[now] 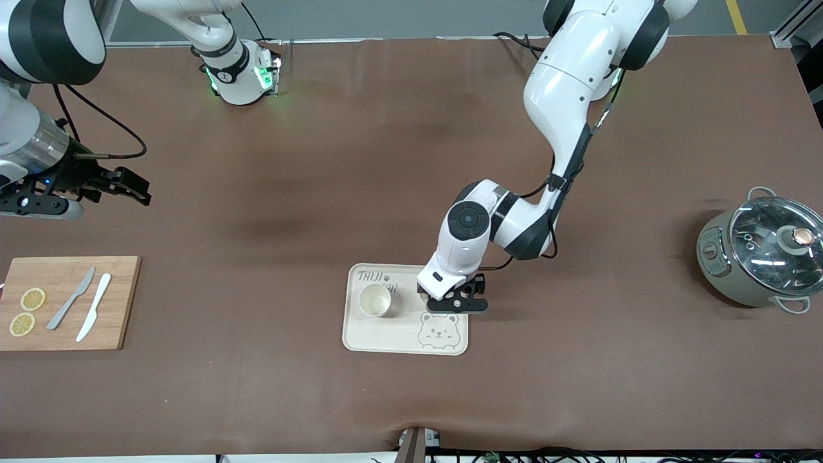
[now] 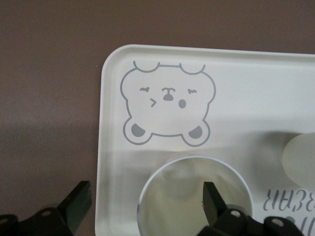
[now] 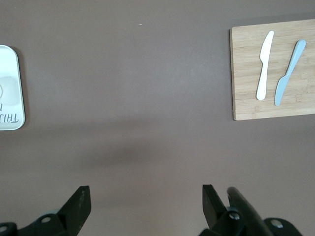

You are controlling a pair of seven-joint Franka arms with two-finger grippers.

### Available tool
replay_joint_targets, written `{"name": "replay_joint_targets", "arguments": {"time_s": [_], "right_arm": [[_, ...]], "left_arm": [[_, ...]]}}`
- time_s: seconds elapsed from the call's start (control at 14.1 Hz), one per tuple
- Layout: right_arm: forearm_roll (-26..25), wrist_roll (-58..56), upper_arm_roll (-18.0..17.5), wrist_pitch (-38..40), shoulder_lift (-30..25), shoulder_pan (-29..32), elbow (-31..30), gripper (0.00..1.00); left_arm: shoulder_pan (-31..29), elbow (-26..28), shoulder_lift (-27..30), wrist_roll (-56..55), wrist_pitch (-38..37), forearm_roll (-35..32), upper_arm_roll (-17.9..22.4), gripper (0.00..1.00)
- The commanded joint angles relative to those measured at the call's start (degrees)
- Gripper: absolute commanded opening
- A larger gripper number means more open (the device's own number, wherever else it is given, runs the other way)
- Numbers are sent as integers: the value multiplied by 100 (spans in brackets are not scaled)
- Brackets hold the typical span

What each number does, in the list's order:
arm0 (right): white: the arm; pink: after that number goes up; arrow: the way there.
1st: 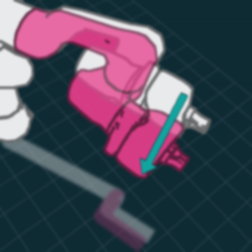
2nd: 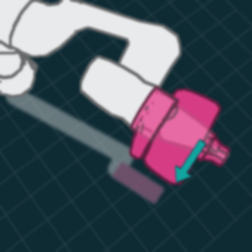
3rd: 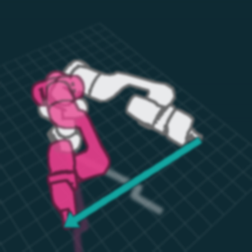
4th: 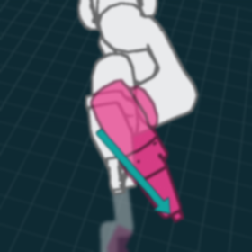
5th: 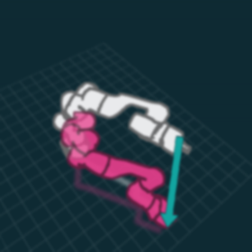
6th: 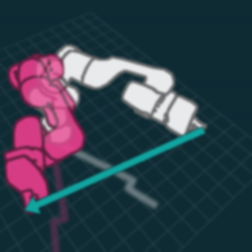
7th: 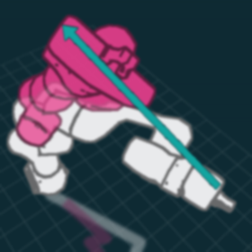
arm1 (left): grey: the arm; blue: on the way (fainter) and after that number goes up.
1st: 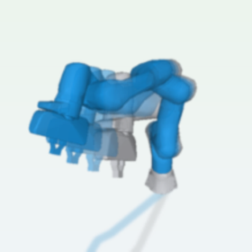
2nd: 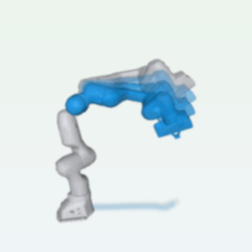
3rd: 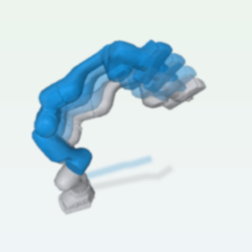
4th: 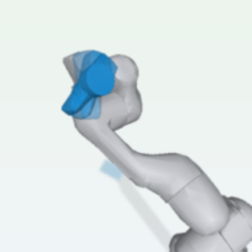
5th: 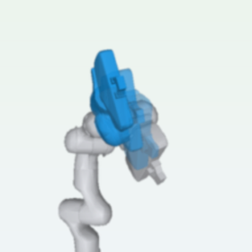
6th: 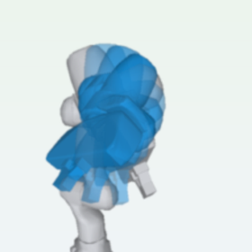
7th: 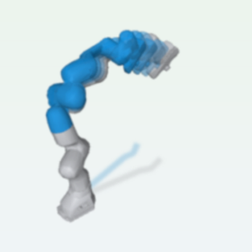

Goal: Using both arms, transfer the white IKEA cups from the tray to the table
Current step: 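Lower the left gripper around the cup rim and close it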

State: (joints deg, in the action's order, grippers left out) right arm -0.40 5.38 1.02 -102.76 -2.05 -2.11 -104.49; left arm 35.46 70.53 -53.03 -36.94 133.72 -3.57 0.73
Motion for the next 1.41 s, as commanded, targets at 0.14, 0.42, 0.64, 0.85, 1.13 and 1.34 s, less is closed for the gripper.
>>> {"name": "replay_joint_targets", "arguments": {"time_s": [0.14, 0.42, 0.64, 0.85, 1.13, 1.34], "right_arm": [[-74, -11, -14, 11, -33, -18, 7, 100], [-83, 7, -14, 257, -33, -26, 131, 100], [-83, -28, -14, 196, -24, 17, 131, 100], [-83, -28, -14, 178, 20, 17, 131, 100], [-74, -55, -14, 169, 29, 18, 140, 100], [-66, -55, -14, 160, 29, 9, 140, 100]], "left_arm": [[-12, -154, -111, -41, 40, -100, 41, 100], [-12, -119, -84, -94, 40, -74, 41, 8], [-3, -92, -76, -85, 40, -65, 32, 0], [23, -74, -75, -190, 40, -56, 32, 0], [-30, -66, -6, -217, 22, -56, 24, 0], [-82, 74, 205, -191, -22, -56, -3, 0]]}}
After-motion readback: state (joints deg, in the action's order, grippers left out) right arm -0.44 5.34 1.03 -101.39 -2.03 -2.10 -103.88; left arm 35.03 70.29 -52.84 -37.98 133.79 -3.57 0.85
